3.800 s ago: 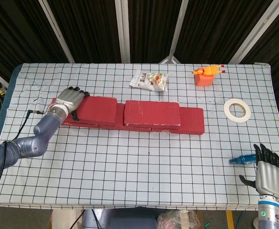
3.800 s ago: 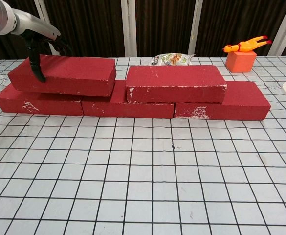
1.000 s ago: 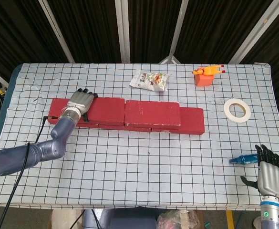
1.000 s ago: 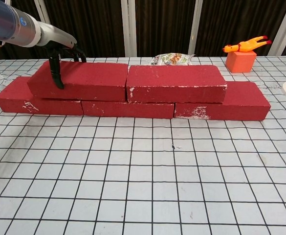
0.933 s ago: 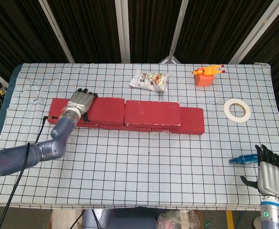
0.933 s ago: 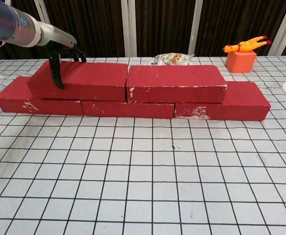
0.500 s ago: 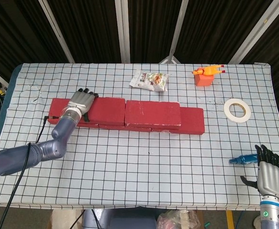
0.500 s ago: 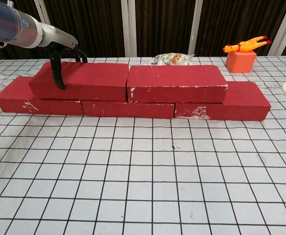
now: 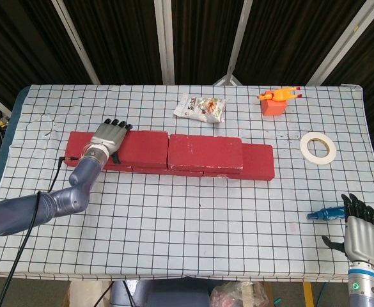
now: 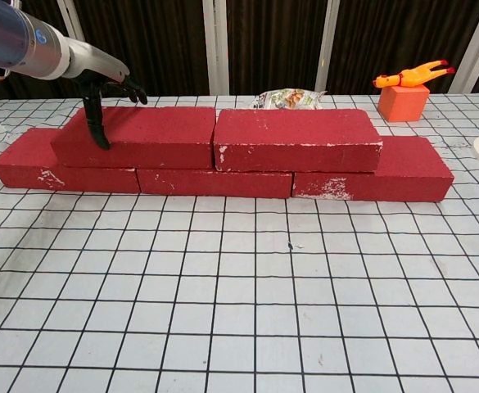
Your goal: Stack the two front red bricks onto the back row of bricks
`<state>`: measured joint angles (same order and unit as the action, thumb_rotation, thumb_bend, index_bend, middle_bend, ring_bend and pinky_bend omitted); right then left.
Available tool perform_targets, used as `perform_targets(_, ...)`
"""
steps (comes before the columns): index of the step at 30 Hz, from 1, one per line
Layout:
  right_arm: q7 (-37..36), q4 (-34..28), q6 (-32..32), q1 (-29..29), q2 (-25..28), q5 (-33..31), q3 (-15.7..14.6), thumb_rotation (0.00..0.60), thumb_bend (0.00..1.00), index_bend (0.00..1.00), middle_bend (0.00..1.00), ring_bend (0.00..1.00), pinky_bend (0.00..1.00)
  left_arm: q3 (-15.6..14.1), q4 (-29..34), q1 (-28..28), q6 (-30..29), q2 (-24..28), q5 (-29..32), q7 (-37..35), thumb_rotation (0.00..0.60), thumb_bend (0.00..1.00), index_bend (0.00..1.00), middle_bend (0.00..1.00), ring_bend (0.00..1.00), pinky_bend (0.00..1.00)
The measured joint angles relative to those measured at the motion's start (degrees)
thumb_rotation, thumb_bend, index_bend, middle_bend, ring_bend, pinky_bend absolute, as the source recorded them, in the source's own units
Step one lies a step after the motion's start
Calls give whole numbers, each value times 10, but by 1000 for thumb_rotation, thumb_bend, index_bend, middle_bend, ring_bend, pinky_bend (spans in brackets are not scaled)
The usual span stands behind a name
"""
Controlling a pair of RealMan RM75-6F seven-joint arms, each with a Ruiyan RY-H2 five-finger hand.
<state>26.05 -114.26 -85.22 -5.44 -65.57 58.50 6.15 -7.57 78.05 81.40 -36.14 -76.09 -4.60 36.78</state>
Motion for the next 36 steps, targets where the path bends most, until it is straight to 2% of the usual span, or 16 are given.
perform_targets(6,0,0,-1,0,0,0,0,600,184,51,0,0,0,-3,-2,2,-2,-3,3,5,600,0,71,13,0,25)
perform_targets(10,0,0,-1,0,-1,0,0,600,184,50,0,0,0,-1,4,3,-4,1,2,5,600,0,9,0,0,16)
perform_targets(18,-2,1,5,-2,2,-2,-1,600,184,51,0,0,0,16,72,-9,-19,63,-27,-24,600,0,0,0,0,19)
perform_targets(23,-9,2,8,-2,4,-4,0,600,184,51,0,0,0,18,133,-59,-43,128,-98,-65,600,0,2,0,0,20)
perform_targets(27,-10,2,12,-3,6,-8,0,600,184,50,0,0,0,11,165,-113,-59,158,-171,-97,600,0,21,0,0,19)
perform_targets(32,-7,2,14,-5,4,-10,0,600,184,51,0,0,0,-3,170,-176,-62,183,-242,-133,600,0,60,0,0,20)
perform_targets(36,-2,2,14,-7,1,-11,-2,600,184,51,0,0,0,-2,153,-195,-51,183,-261,-151,600,0,87,0,0,19)
